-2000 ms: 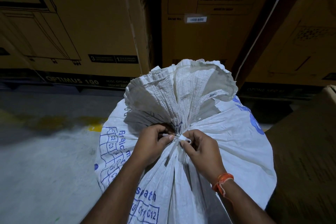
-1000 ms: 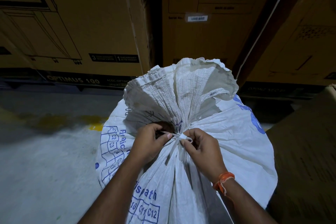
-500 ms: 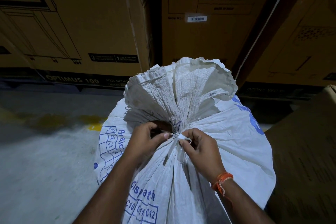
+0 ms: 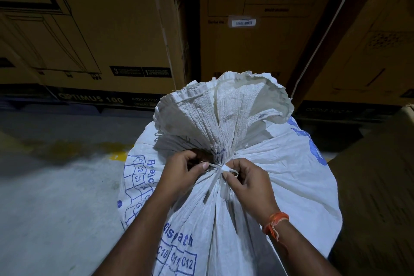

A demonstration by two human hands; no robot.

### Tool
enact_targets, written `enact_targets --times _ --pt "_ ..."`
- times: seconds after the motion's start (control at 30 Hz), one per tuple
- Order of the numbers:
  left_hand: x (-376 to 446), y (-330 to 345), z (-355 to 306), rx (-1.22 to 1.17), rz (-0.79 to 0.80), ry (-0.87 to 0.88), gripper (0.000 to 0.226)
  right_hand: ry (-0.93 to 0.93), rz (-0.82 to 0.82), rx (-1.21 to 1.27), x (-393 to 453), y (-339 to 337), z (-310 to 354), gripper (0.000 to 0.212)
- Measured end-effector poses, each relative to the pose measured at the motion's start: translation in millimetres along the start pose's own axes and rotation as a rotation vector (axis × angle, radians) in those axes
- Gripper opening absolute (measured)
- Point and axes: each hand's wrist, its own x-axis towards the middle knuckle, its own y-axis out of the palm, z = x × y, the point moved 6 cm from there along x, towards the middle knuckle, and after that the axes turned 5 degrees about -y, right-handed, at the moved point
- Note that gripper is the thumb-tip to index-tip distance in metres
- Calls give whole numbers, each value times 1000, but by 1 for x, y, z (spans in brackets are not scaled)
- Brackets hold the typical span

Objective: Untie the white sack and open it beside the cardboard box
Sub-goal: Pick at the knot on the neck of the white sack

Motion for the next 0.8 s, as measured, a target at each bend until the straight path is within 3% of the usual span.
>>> enact_targets --times 0.27,0.43,0.8 --pt "-1 3 -2 42 28 -2 41 10 3 5 1 1 -1 10" --pt "-5 8 -10 54 64 43 11 -5 6 -2 0 0 0 11" --pt "-1 -4 -2 14 20 11 11 7 17 9 0 0 -1 10"
